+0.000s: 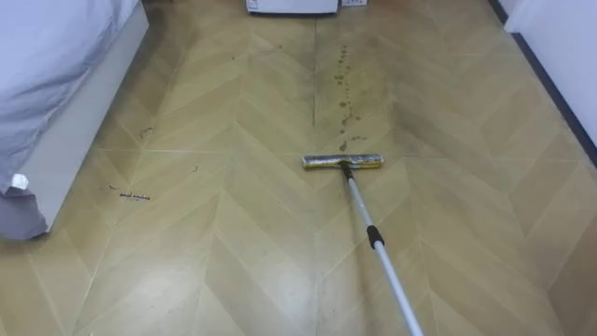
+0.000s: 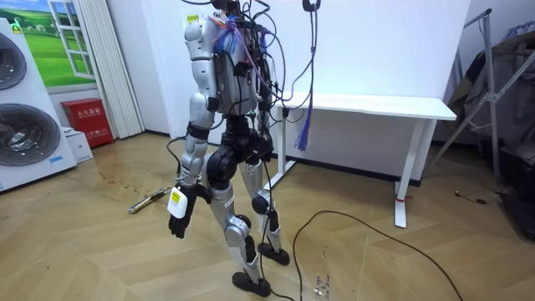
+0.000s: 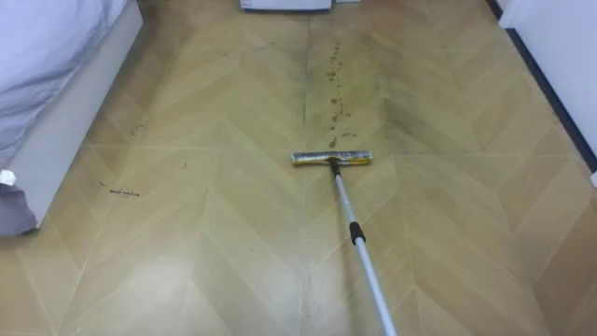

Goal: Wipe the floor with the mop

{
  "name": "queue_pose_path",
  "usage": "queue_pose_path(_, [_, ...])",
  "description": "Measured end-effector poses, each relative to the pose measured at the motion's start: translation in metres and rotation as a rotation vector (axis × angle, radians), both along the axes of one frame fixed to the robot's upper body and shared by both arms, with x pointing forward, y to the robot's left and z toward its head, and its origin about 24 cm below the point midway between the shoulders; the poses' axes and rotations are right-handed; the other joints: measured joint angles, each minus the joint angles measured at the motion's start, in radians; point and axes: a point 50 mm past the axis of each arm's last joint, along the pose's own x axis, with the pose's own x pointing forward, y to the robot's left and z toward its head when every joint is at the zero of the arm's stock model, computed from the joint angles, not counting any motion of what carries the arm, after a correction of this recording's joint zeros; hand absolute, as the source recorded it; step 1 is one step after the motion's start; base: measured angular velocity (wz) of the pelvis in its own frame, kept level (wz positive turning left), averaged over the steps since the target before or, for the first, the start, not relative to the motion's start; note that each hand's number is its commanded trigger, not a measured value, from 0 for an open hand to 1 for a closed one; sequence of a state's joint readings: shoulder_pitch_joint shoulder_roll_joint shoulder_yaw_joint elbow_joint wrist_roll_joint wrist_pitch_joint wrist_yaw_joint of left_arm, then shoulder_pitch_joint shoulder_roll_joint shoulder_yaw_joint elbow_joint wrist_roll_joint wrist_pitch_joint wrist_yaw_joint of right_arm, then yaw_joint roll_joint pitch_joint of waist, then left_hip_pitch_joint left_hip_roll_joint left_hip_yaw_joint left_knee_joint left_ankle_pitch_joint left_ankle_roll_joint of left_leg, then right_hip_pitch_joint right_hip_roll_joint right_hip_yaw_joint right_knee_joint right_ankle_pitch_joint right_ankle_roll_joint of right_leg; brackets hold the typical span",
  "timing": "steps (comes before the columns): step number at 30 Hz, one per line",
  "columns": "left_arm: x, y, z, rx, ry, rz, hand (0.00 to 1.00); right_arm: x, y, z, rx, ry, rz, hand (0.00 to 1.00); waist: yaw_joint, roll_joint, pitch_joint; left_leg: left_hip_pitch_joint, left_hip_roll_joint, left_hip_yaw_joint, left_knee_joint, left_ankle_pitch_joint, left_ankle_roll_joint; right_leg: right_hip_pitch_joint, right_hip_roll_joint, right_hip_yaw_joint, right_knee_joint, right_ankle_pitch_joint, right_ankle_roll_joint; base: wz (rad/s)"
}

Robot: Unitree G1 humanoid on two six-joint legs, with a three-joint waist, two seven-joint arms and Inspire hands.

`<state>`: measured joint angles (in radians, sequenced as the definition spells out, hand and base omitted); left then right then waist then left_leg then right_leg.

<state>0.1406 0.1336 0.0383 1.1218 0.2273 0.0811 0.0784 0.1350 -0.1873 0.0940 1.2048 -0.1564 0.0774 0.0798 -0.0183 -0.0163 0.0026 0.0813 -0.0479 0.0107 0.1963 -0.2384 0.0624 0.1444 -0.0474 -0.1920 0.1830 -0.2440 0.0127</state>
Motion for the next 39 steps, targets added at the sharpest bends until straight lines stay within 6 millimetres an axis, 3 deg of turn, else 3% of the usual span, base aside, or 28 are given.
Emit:
queue_pose_path(23, [-0.005, 0.003, 0.0, -0.013, 0.01, 0.034, 0.0, 0.004, -0.003, 0.001, 0.024, 0.015, -0.001, 1.0, -0.001, 0.007, 0.0004, -0.016, 0.004, 0.016, 0.009, 0.0, 0.0, -0.028, -0.001, 0.002, 0.009, 0.0, 0.0, 0.0])
queue_pose_path(32, [-0.005, 0.0, -0.001, -0.036, 0.031, 0.017, 0.0, 0.005, -0.01, 0.002, 0.018, 0.027, -0.017, 1.0, -0.002, 0.033, -0.0071, -0.048, 0.005, 0.026, 0.01, 0.0, 0.0, -0.073, -0.002, 0.007, 0.021, 0.001, -0.001, -0.03])
queue_pose_path(35, [0.001, 0.0, 0.0, -0.037, 0.015, 0.011, 0.0, 0.009, -0.012, 0.003, 0.013, 0.009, -0.018, 1.0, -0.002, 0.038, -0.0108, -0.09, 0.005, 0.028, 0.027, 0.001, 0.0, -0.11, -0.002, 0.01, 0.024, 0.001, -0.002, 0.0])
queue_pose_path(39, [0.017, -0.001, 0.001, -0.04, -0.028, 0.002, 0.0, 0.019, -0.012, 0.004, 0.009, -0.025, -0.039, 1.0, -0.001, 0.038, -0.0076, -0.146, 0.007, 0.029, 0.028, 0.01, -0.003, -0.17, -0.001, 0.012, 0.031, 0.006, -0.007, -0.01])
